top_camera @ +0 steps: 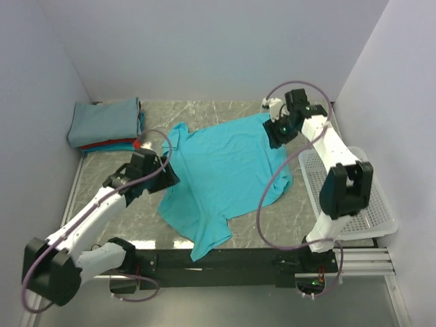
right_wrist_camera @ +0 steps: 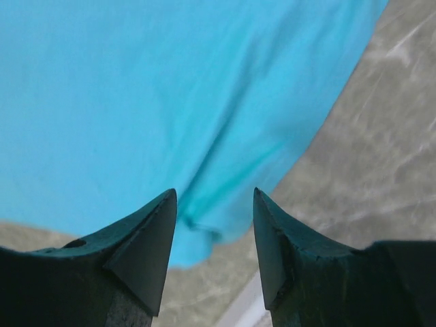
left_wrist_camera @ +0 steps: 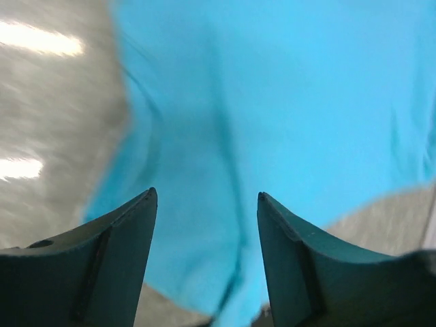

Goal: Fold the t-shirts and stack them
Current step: Flatten the tshirt out

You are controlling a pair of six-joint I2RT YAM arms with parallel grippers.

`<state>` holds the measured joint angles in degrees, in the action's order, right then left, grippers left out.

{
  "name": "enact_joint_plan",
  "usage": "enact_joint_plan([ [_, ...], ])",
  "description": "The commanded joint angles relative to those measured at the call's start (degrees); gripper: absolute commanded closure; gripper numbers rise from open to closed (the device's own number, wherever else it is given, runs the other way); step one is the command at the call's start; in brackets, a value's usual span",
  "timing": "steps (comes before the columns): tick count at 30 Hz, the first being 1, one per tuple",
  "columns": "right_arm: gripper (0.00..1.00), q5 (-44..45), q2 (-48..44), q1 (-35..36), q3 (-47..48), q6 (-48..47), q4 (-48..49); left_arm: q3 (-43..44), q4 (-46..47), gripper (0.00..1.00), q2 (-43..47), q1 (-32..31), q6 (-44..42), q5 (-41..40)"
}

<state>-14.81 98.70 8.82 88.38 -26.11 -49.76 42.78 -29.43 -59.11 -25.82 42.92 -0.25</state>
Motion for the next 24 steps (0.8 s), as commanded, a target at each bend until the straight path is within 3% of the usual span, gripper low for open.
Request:
enact_joint_plan([
  [1, 0.44, -3.55, 9.74, -2.4, 11.88, 7.03, -0.42, 2.65, 7.01, 0.35, -7.12, 9.63, -5.29, 7.54],
  [3, 0.44, -4.35, 17.1, -2.23, 19.68, 8.44, -3.13, 5.1, 10.26, 0.37, -11.35, 14.56, -7.39, 11.03],
  [4, 0.44, -4.7, 19.49, -2.31, 22.25, 8.96, -4.37, 6.42, 10.71, 0.45, -16.16, 15.7, -8.02, 12.63],
  [7, 0.44, -6.46, 26.1, -1.7, 28.42, 9.15, -9.21, 11.87, 10.19, 0.51, -25.05, 16.68, -10.48, 15.02],
  [12, 0.44, 1.16, 25.14, 1.55, 19.12, 7.3, -5.72, 18.82, 7.29, 0.51, -32.11, 16.86, -13.82, 9.05],
  [18, 0.44, 7.42, 27.34, 2.52, 16.82, 8.27, -4.12, 27.08, 5.09, 0.49, -35.98, 16.95, -18.12, 6.76],
  [22, 0.54, 6.72, 28.48, 3.48, 15.78, 7.92, -5.09, 28.23, 4.91, 0.48, -36.43, 17.12, -19.62, 5.79],
  [24, 0.71, 8.04, 27.87, 4.01, 13.93, 7.83, -4.83, 27.62, 5.35, 0.47, -35.82, 17.3, -20.24, 5.7],
])
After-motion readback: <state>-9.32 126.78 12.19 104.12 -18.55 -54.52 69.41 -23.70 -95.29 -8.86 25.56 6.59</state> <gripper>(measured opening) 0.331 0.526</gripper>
